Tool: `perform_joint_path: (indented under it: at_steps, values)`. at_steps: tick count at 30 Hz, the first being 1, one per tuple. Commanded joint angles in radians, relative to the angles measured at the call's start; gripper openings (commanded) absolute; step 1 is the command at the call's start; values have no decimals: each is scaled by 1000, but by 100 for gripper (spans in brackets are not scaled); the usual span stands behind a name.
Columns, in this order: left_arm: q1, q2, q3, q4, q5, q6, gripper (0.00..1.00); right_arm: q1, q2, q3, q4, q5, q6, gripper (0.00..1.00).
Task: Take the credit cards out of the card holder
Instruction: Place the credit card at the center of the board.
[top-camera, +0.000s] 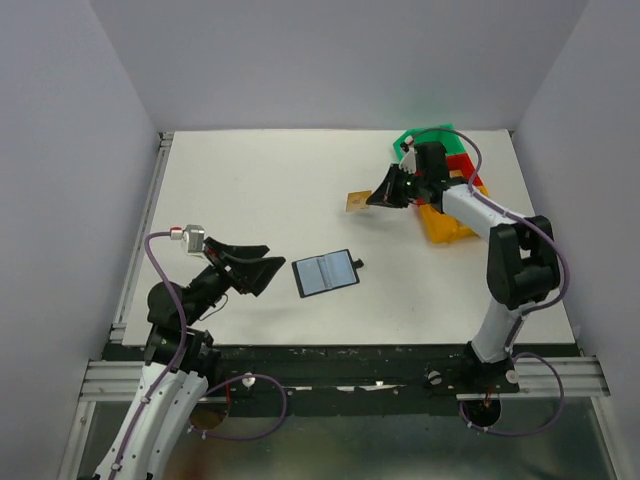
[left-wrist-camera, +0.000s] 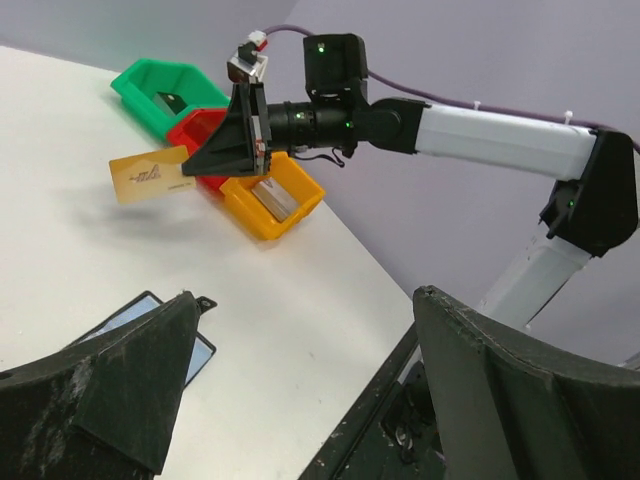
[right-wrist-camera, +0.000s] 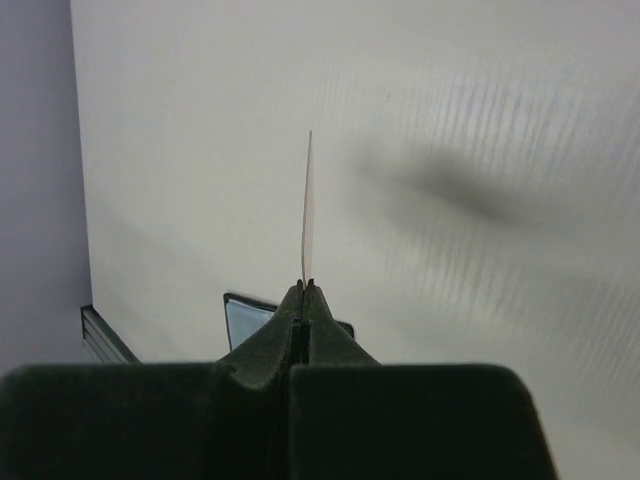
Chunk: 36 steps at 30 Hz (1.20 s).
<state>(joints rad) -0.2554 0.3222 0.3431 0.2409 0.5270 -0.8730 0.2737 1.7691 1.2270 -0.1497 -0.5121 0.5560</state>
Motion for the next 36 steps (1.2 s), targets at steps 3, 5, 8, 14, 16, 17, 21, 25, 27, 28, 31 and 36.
perform_joint_path:
  at_steps: [3, 5, 8, 14, 16, 17, 21, 25, 27, 28, 31, 36]
  values:
    - [5, -35, -62, -65, -7, 20, 99, -16, 159, 225, -178, -66, -119, 0]
    - [5, -25, -78, -40, 5, 6, 99, -21, 208, 278, -229, -72, -139, 0]
    - [5, -3, -85, -14, 27, -1, 99, -28, 271, 336, -304, -68, -174, 0]
    - [5, 28, -101, 38, 59, -21, 99, -41, 326, 374, -363, -69, -195, 0]
    - [5, 37, -102, 46, 62, -26, 99, -44, 342, 394, -382, -71, -203, 0]
    - [5, 41, -102, 46, 64, -27, 99, -45, 349, 407, -392, -77, -206, 0]
    - [5, 35, -99, 37, 64, -21, 99, -54, 383, 448, -436, -85, -225, 0]
    - [5, 34, -101, 26, 61, -14, 99, -65, 409, 476, -461, -97, -237, 0]
    - [5, 37, -104, 26, 59, -14, 99, -70, 420, 489, -473, -103, -243, 0]
    - [5, 40, -102, 28, 60, -14, 99, -74, 424, 496, -479, -105, -246, 1]
    - [5, 41, -102, 31, 59, -12, 99, -79, 437, 514, -499, -112, -258, 5]
    - [4, 48, -105, 34, 59, -15, 99, -80, 451, 540, -527, -117, -275, 10]
